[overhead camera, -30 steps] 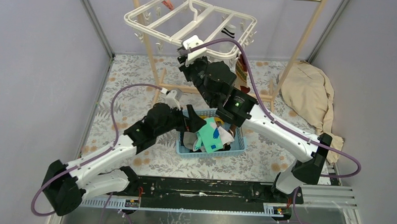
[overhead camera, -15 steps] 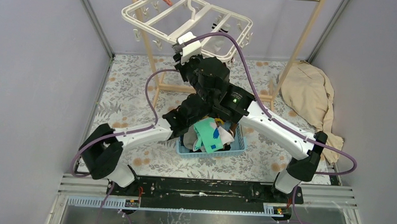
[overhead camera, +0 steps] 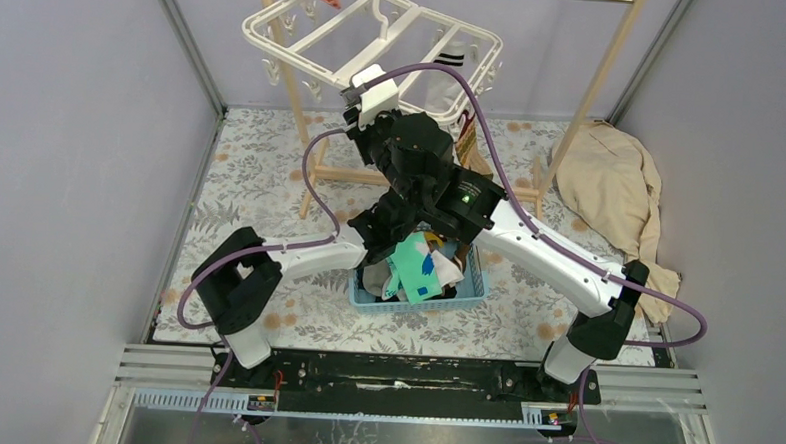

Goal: Remove the socks clipped to the hanger
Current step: Remove the sock from the hanger.

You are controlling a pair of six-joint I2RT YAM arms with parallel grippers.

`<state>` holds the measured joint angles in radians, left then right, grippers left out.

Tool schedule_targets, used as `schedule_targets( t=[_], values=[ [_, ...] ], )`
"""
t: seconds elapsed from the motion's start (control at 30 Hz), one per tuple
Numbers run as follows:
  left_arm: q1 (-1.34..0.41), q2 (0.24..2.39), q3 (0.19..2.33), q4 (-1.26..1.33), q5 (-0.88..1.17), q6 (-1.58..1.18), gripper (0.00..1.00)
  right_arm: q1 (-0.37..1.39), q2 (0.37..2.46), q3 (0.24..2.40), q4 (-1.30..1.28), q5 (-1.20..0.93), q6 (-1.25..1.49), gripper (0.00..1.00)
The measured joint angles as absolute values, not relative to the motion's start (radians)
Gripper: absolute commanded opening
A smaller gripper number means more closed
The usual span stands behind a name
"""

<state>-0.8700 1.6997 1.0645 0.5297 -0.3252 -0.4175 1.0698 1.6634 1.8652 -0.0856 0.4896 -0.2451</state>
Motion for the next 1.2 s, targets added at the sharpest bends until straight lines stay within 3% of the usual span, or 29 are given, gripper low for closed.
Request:
schedule_targets(
  t=[0.07,0.23,0.33,0.7,0.73,0.8,0.83,0.87,0.9,1.03,1.07,1.1,1.2],
  values=[
    [-0.87,1.709,1.074,0.568,-0.326,-0.397,0.46,1.07,1.663,1.865,-0.086,0.49,-0.244,0.29],
    [-0.875,1.73,1.085,0.621,-0.313,-0.357,0.84,1.07,1.663,1.865,-0.086,0.489,-0.239,0.29],
    [-0.891,1.731,1.073,0.664,-0.315,-0.339,0.98,1.07,1.663,1.865,-0.086,0.489,-0.238,0.29],
    [-0.916,1.781,1.074,0.73,-0.325,-0.314,0.98,1.07,1.663,1.868,-0.094,0.488,-0.22,0.28],
    [-0.916,1.794,1.085,0.728,-0.33,-0.313,0.94,1.07,1.663,1.869,-0.097,0.488,-0.218,0.28],
    [-0.916,1.816,1.106,0.721,-0.342,-0.313,0.76,1.07,1.663,1.872,-0.101,0.487,-0.215,0.28],
    [-0.916,1.826,1.118,0.716,-0.347,-0.313,0.62,1.07,1.663,1.875,-0.104,0.487,-0.214,0.28],
    [-0.916,1.834,1.127,0.712,-0.352,-0.311,0.38,1.07,1.663,1.878,-0.106,0.486,-0.212,0.28],
    [-0.916,1.841,1.137,0.707,-0.355,-0.31,0.24,1.07,1.663,1.88,-0.109,0.486,-0.212,0.28],
    [-0.916,1.864,1.179,0.696,-0.364,-0.311,0.15,1.07,1.658,1.882,-0.115,0.482,-0.209,0.29],
    [-0.916,1.869,1.186,0.694,-0.363,-0.312,0.11,1.07,1.656,1.882,-0.119,0.48,-0.208,0.28],
    [-0.916,1.872,1.193,0.691,-0.363,-0.311,0.01,1.07,1.655,1.882,-0.122,0.48,-0.208,0.28],
    [-0.916,1.872,1.197,0.683,-0.364,-0.31,0.0,1.07,1.652,1.882,-0.123,0.48,-0.208,0.28]
  ],
)
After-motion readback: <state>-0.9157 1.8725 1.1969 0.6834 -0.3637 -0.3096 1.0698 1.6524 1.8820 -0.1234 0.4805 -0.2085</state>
